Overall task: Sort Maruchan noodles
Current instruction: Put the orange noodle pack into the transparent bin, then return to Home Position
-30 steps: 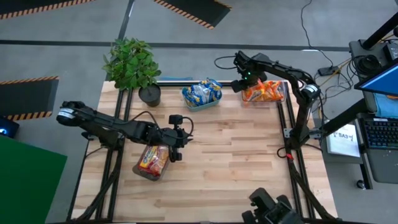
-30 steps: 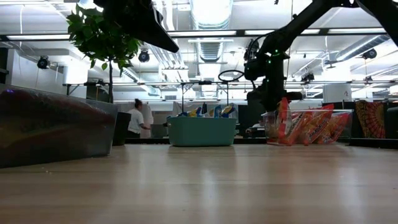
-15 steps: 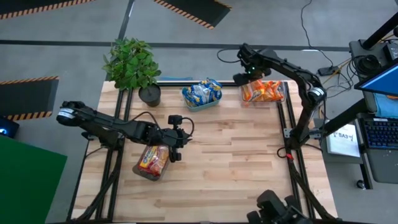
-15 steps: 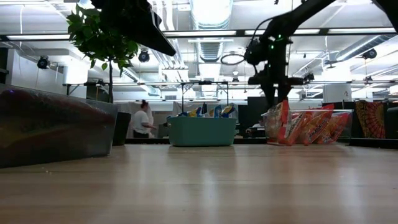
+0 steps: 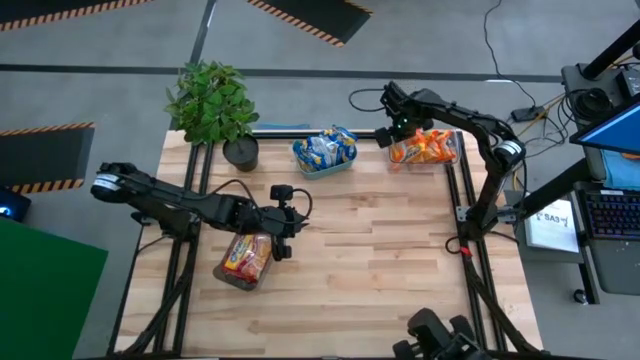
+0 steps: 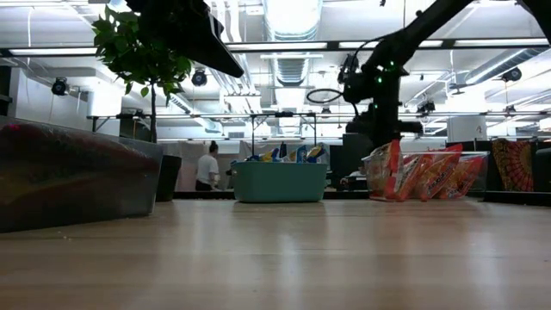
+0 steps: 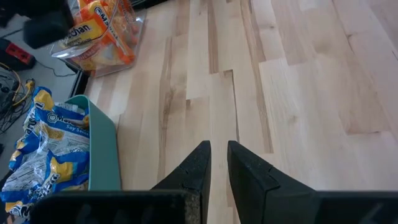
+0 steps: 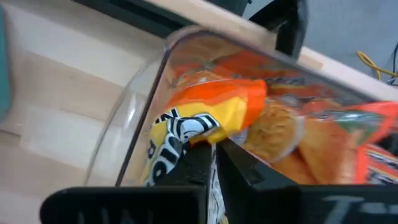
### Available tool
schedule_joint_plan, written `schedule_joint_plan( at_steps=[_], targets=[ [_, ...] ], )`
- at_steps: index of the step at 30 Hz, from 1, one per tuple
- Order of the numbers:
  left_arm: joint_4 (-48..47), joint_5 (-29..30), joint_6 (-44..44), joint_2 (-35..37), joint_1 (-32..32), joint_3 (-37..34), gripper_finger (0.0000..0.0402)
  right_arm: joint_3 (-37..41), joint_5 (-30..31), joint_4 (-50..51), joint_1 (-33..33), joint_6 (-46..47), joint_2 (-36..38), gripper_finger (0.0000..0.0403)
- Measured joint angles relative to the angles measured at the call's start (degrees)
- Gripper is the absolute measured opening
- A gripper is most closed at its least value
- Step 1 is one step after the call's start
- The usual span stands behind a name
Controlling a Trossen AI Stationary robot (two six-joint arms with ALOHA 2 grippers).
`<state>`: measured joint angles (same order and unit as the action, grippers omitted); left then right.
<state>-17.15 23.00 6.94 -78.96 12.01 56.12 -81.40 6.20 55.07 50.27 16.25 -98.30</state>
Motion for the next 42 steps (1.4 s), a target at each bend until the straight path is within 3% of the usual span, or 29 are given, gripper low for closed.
schedule_joint_plan(
  at_steps=[8,15,19,23,27,32,37,42],
  targets=[
    [0.02,0.0,0.0,0.0,0.0,0.0,0.0037,6.64,0.06,-6.97,-0.23,-0.39,0.0,0.0013],
    [-0.04,0.0,0.0,0.0,0.0,0.0,0.0037,4.23,-0.16,-4.08,-0.38,-0.46,1.43,0.0013],
    [-4.12,0.02,-0.01,0.26,0.64,-0.18,0.0037,3.29,0.82,-3.64,-1.18,-2.42,6.04,0.0013],
    [-2.01,-0.02,0.69,3.38,1.71,-4.08,0.0037,7.66,0.84,-9.94,-5.28,-7.12,14.82,0.0013],
    [2.99,0.04,0.91,11.33,1.68,-10.92,0.0037,18.96,-2.29,-22.19,-12.8,-11.6,26.95,0.0013],
    [11.8,-0.01,0.9,25.58,1.7,-21.34,0.0037,39.38,-6.38,-43.75,-26.55,-13.49,44.26,0.0013],
    [20.7,0.0,1.0,39.97,1.68,-31.69,0.0037,57.32,-6.23,-61.82,-39.82,-19.93,59.53,0.0013],
    [25.38,0.0,0.56,51.98,1.68,-39.42,0.0037,67.19,-0.23,-66.74,-47.5,-22.32,72.69,0.0013]
  ],
)
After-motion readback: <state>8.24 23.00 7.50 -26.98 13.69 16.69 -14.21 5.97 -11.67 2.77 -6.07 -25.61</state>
